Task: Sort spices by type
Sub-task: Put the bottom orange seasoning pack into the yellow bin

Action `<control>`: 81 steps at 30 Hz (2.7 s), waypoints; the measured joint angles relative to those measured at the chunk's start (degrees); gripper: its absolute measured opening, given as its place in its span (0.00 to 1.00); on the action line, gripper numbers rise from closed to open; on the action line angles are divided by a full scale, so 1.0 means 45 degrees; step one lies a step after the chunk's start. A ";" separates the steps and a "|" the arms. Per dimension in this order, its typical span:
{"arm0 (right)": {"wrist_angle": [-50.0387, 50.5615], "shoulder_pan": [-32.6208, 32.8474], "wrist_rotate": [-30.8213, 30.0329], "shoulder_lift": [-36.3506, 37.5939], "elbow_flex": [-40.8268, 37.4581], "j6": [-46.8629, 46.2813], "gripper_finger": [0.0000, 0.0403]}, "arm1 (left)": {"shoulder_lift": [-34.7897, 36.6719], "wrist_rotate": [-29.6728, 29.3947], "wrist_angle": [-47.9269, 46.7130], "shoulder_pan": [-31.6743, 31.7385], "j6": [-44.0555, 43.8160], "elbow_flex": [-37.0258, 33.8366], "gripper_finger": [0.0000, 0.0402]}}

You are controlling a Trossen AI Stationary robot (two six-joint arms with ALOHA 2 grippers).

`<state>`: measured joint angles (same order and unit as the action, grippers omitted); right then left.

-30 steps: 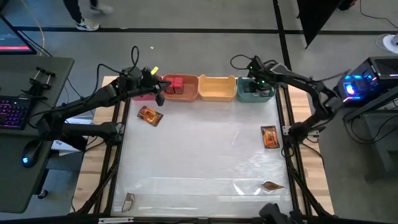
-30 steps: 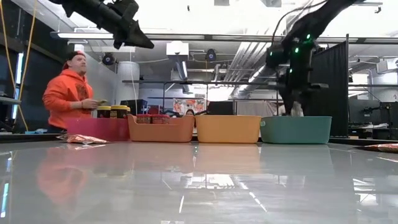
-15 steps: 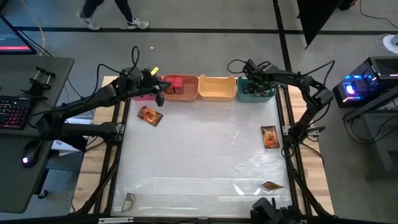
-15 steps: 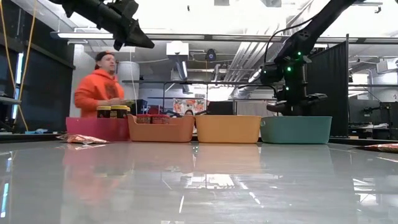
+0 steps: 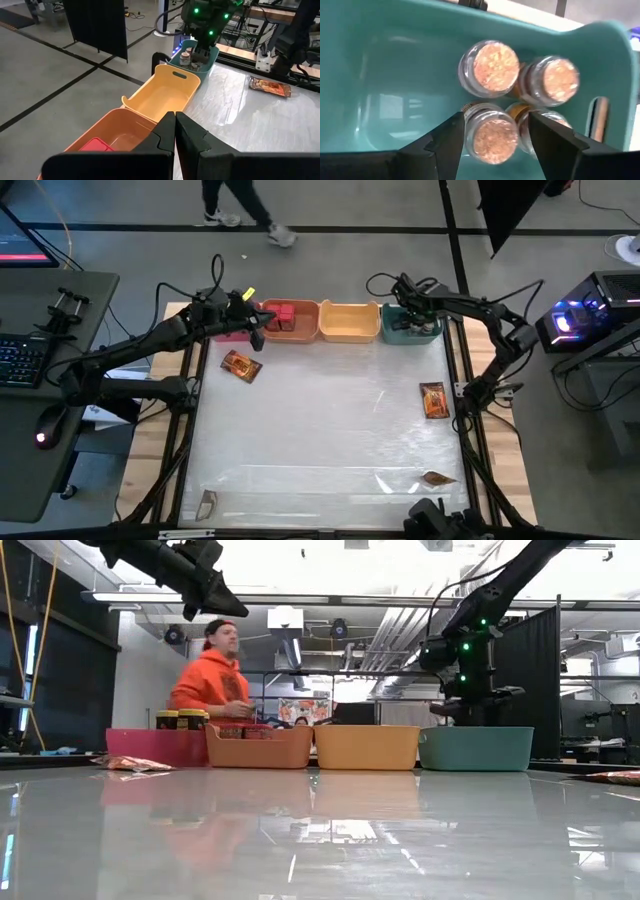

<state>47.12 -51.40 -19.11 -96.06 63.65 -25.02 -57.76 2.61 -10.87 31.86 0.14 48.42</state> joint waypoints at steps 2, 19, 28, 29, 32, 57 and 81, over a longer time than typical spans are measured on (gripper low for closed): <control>0.0102 -0.0005 -0.0027 0.0218 0.0129 0.0053 0.53 | 0.0000 0.0000 -0.0008 0.0000 -0.0008 0.0000 0.00; -0.1001 0.0650 0.3035 0.2266 0.1338 0.1301 0.54 | 0.0005 0.0000 -0.0357 -0.0010 -0.0896 0.0000 0.00; -0.4519 0.2852 0.7399 0.2175 0.1314 0.1233 0.54 | 0.0132 0.3978 -0.0367 -0.0777 -0.3655 0.0000 0.00; -0.4870 0.3141 0.7583 0.2158 0.1314 0.1509 0.54 | 0.0164 0.4414 -0.0368 -0.1024 -0.3960 0.0000 0.00; -0.5614 0.3958 0.8310 0.2134 0.1314 0.2315 0.54 | 0.0301 0.5015 -0.0397 -0.1917 -0.4694 0.0000 0.00; 0.4072 1.5280 0.8337 0.2109 0.2757 -0.6008 0.54 | 0.0316 0.2856 -0.3154 -0.5775 -0.2667 -0.0005 0.00; 0.6064 2.2210 0.8206 0.2121 0.1543 -1.2831 0.54 | 0.0316 0.2217 -0.1967 -0.6868 -0.3336 -0.0005 0.00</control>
<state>74.40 48.55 17.81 -86.51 70.59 -82.76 -56.34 12.59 -19.73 0.95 -14.87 48.40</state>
